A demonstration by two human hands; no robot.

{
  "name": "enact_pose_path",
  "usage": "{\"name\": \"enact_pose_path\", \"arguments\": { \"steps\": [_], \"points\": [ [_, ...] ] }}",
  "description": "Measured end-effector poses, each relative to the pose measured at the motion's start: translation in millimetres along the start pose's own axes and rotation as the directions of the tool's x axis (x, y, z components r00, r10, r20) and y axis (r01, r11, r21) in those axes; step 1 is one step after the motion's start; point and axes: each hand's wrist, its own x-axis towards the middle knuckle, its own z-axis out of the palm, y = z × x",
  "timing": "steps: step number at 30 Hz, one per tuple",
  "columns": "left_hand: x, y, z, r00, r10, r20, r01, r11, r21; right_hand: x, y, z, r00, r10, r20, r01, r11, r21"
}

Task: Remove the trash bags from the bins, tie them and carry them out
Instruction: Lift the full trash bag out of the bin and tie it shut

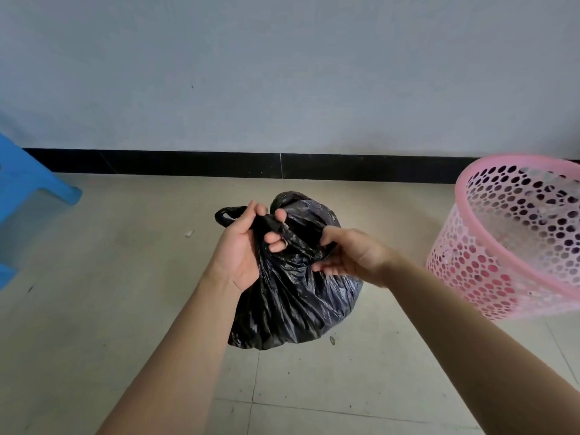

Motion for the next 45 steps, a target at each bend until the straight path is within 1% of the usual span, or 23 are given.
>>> {"name": "enact_pose_path", "arguments": {
  "steps": [3,6,7,8,10,11,12,13,15,16,19,20,23,25,27,29,30,32,35,37,40,43,45],
  "points": [
    [1,5,0,1.0,-0.019,-0.005,0.019,0.996,0.085,1,-4,-13,0.975,-0.187,-0.117,0.167,0.973,-0.16],
    [2,14,4,0.999,-0.046,-0.016,0.048,0.98,0.192,4,-9,-22,0.865,-0.407,-0.295,0.31,0.894,-0.324],
    [2,14,7,0.998,-0.064,-0.025,0.068,0.968,0.24,5,-11,-22,0.828,-0.483,-0.284,0.336,0.833,-0.439],
    [2,13,11,0.996,-0.082,-0.036,0.089,0.951,0.296,5,-14,-21,0.824,-0.528,-0.207,0.344,0.756,-0.557],
    [1,9,21,0.993,-0.11,-0.038,0.117,0.908,0.402,7,-17,-15,0.872,-0.49,-0.004,0.339,0.61,-0.716],
    [0,7,25,0.992,-0.121,-0.03,0.122,0.887,0.446,8,-17,-12,0.893,-0.446,0.057,0.331,0.567,-0.754],
    [0,6,28,0.991,-0.131,-0.021,0.124,0.867,0.483,11,-17,-10,0.907,-0.412,0.09,0.335,0.575,-0.747],
    [0,5,29,0.99,-0.144,-0.012,0.129,0.848,0.514,12,-15,-9,0.914,-0.394,0.098,0.347,0.631,-0.694],
    [0,8,26,0.985,-0.174,-0.013,0.149,0.801,0.58,14,-12,-8,0.913,-0.408,0.019,0.34,0.735,-0.587],
    [1,10,24,0.983,-0.181,-0.039,0.165,0.761,0.627,13,-11,-9,0.903,-0.428,-0.043,0.319,0.732,-0.602],
    [4,16,20,0.971,-0.102,-0.217,0.235,0.583,0.778,10,-12,-11,0.859,-0.5,-0.116,0.244,0.596,-0.765],
    [4,17,21,0.965,-0.054,-0.255,0.242,0.554,0.797,8,-12,-9,0.858,-0.5,-0.115,0.239,0.588,-0.773],
    [8,16,24,0.95,0.129,-0.286,0.169,0.558,0.812,5,-12,-7,0.868,-0.474,-0.146,0.224,0.638,-0.737],
    [13,11,22,0.901,0.292,-0.32,0.102,0.577,0.811,4,-11,-7,0.907,-0.403,-0.125,0.218,0.702,-0.678],
    [18,6,19,0.827,0.394,-0.401,0.005,0.708,0.706,5,-8,-6,0.959,-0.278,-0.05,0.19,0.766,-0.614],
    [18,5,15,0.79,0.371,-0.488,-0.099,0.863,0.496,7,-2,-3,0.982,-0.186,0.022,0.161,0.784,-0.599],
    [17,5,12,0.799,0.334,-0.501,-0.134,0.91,0.393,7,1,-2,0.987,-0.155,0.049,0.153,0.788,-0.597],
    [13,5,6,0.851,0.259,-0.457,-0.152,0.954,0.258,6,7,-1,0.989,-0.094,0.116,0.144,0.81,-0.569],
    [6,2,4,0.921,0.194,-0.338,-0.128,0.97,0.207,2,11,-2,0.989,-0.012,0.15,0.078,0.895,-0.44],
    [5,1,7,0.942,0.17,-0.288,-0.112,0.972,0.207,4,14,-6,0.994,-0.063,0.094,0.091,0.936,-0.34],
    [3,3,15,0.967,0.132,-0.219,-0.082,0.971,0.225,10,10,-6,0.976,-0.217,-0.016,0.211,0.963,-0.167],
    [0,-1,24,0.987,0.078,-0.141,-0.038,0.963,0.265,14,1,6,0.908,-0.358,-0.217,0.359,0.933,-0.034],
    [2,-7,28,0.986,0.095,-0.14,-0.044,0.943,0.331,17,-5,12,0.844,-0.404,-0.352,0.429,0.903,-0.006]
  ]
}}
